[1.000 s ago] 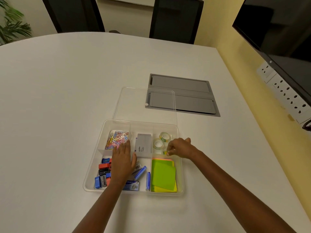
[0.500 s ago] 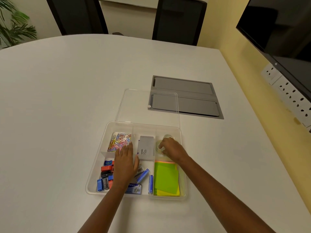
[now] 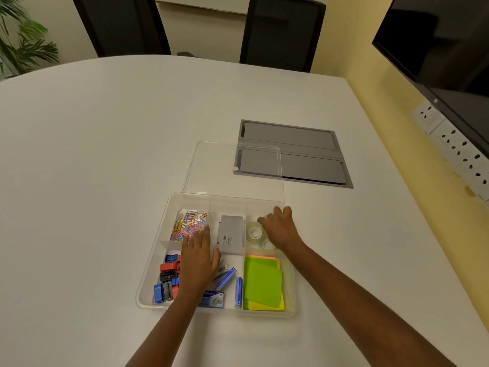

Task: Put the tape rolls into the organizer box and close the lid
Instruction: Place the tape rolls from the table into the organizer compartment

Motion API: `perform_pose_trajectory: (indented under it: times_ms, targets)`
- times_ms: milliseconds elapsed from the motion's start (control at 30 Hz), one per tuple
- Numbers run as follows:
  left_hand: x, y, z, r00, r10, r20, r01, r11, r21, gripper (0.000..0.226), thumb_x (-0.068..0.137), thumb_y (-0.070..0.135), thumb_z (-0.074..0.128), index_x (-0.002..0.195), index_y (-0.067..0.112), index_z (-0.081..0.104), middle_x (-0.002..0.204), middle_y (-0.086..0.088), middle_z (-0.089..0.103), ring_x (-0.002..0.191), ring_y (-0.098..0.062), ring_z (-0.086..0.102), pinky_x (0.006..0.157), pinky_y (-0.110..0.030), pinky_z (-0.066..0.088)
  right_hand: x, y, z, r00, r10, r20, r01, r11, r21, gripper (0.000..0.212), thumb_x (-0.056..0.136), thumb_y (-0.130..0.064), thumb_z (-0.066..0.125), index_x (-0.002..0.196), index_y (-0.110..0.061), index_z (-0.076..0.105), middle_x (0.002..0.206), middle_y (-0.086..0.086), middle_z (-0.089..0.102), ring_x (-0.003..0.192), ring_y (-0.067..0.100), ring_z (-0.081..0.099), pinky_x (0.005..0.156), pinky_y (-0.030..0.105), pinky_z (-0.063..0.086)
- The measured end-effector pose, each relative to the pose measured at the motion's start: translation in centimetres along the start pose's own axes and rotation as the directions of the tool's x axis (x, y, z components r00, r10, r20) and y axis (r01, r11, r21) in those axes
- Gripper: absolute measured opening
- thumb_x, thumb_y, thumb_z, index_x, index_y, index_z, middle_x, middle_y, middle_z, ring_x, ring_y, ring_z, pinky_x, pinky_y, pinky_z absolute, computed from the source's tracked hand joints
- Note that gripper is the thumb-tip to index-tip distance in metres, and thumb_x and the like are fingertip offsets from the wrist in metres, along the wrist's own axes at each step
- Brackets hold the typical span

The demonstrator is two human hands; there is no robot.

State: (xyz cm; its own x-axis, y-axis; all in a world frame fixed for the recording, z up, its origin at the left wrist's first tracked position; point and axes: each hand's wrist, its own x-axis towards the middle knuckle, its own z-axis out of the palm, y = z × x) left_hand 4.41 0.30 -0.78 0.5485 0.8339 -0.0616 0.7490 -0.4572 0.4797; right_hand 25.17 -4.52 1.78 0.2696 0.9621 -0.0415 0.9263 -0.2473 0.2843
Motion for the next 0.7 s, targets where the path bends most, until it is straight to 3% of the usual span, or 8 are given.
perform_pose_trajectory:
  times_ms: [100, 367, 500, 600, 700]
  targets:
    - [0.0, 0.0, -0.1, 1.0, 0.001, -0.003, -0.001, 1.0, -0.004, 0.065, 0.083, 0.038, 0.02, 0.139, 0.006, 0.02, 0.145, -0.017, 0.036, 0.137, -0.029, 0.029, 0.117, -0.043, 0.013, 0.9, -0.7, 0.6, 0.987, -0.001, 0.158, -0.004, 1.0, 0.028, 0.029, 0.094, -0.005, 0.042, 0.121, -0.01, 0.054, 0.121, 0.014, 0.06, 0.116, 0.033, 0.048, 0.102, 0.044, 0.033]
    - [0.0, -0.1, 0.1, 1.0, 0.005, 0.001, -0.005, 1.0, 0.003, 0.056, 0.092, 0.033, 0.028, 0.14, 0.006, 0.019, 0.146, -0.017, 0.035, 0.137, -0.029, 0.028, 0.117, -0.044, 0.013, 2.0, -1.0, 0.7, 0.984, 0.026, 0.173, -0.043, 0.995, 0.093, 0.032, 0.093, -0.006, 0.046, 0.124, -0.009, 0.054, 0.13, 0.014, 0.049, 0.12, 0.031, 0.045, 0.104, 0.046, 0.033]
    - [0.0, -0.2, 0.1, 1.0, 0.01, -0.011, -0.01, 1.0, -0.005, 0.054, 0.093, 0.03, 0.032, 0.14, 0.006, 0.019, 0.145, -0.017, 0.036, 0.137, -0.029, 0.029, 0.117, -0.043, 0.013, 2.2, -0.2, 0.7, 0.977, -0.027, 0.21, -0.024, 0.972, 0.236, 0.036, 0.09, -0.015, 0.053, 0.126, -0.013, 0.056, 0.132, 0.011, 0.045, 0.12, 0.029, 0.042, 0.098, 0.04, 0.037]
    - [-0.1, 0.0, 0.0, 1.0, 0.007, -0.012, -0.007, 1.0, -0.01, 0.061, 0.086, 0.035, 0.024, 0.139, 0.005, 0.022, 0.143, -0.019, 0.039, 0.135, -0.031, 0.032, 0.117, -0.045, 0.016, 1.9, 0.1, 0.7, 0.97, -0.074, 0.23, 0.017, 0.97, 0.243, 0.045, 0.083, -0.023, 0.064, 0.127, -0.015, 0.056, 0.138, 0.007, 0.038, 0.124, 0.028, 0.038, 0.099, 0.04, 0.037]
    - [-0.1, 0.0, 0.0, 1.0, 0.007, -0.014, -0.007, 1.0, -0.01, 0.057, 0.09, 0.033, 0.028, 0.139, 0.005, 0.022, 0.142, -0.019, 0.039, 0.134, -0.031, 0.033, 0.116, -0.045, 0.016, 1.7, -0.2, 1.0, 0.975, -0.089, 0.205, 0.04, 0.972, 0.23, 0.043, 0.085, -0.015, 0.062, 0.128, -0.017, 0.054, 0.141, 0.007, 0.037, 0.126, 0.029, 0.036, 0.098, 0.042, 0.037]
